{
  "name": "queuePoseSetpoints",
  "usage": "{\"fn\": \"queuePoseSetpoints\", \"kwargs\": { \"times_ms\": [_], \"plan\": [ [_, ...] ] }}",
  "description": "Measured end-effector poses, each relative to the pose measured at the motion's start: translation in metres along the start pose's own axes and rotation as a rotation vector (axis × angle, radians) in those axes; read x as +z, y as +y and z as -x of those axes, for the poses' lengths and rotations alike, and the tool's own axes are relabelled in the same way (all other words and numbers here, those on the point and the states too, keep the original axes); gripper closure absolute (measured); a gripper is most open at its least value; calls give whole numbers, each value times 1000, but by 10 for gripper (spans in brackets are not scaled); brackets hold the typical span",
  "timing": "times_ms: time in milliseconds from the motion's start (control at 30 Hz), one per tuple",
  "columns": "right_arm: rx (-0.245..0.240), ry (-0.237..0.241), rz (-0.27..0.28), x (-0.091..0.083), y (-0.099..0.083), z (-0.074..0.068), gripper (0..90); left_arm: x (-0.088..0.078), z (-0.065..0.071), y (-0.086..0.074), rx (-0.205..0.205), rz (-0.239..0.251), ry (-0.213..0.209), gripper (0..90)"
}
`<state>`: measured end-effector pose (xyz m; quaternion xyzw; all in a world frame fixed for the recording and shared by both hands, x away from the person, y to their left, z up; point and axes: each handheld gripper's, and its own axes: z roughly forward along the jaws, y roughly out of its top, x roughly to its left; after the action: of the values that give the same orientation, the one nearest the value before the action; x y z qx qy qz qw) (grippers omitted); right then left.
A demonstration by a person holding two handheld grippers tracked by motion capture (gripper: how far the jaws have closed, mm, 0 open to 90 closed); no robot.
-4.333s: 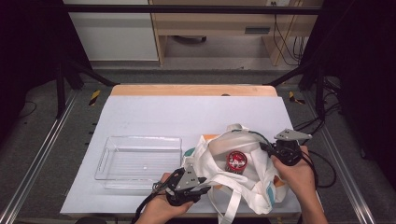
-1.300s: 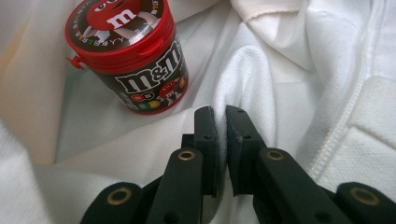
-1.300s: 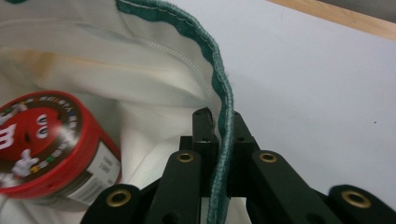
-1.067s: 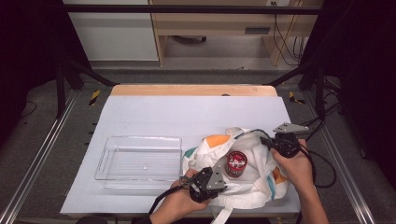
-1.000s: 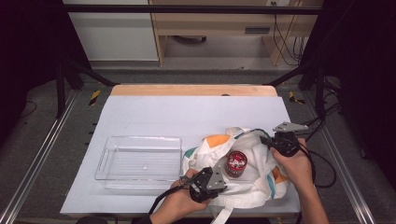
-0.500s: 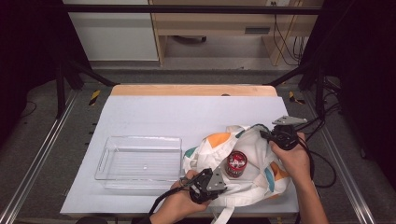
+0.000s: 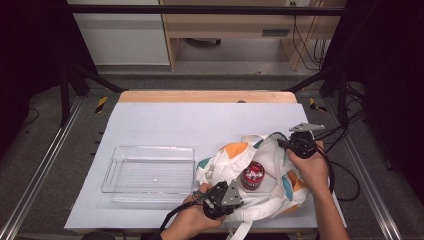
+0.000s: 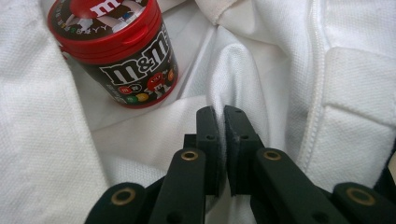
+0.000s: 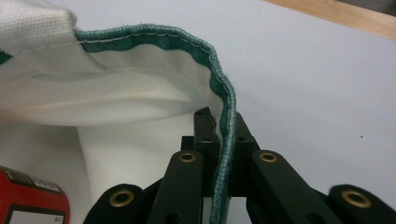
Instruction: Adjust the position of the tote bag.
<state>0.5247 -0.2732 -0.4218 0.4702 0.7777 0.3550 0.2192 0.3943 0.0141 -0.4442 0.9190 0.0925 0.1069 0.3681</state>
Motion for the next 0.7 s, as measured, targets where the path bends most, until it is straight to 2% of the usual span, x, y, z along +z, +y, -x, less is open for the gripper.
{"fn": "queuePoseSetpoints", "kwargs": {
  "times_ms": [133, 433, 700],
  "plan": [
    [18, 3, -13, 4, -3, 2, 864, 0, 1, -1, 1, -4, 1, 855],
    [-6, -37, -36, 9, -6, 1, 863, 0, 2, -1, 4, -8, -4, 858],
    [8, -34, -61, 15, -10, 3, 858, 1, 1, -3, 5, -10, -19, 858]
  ]
}}
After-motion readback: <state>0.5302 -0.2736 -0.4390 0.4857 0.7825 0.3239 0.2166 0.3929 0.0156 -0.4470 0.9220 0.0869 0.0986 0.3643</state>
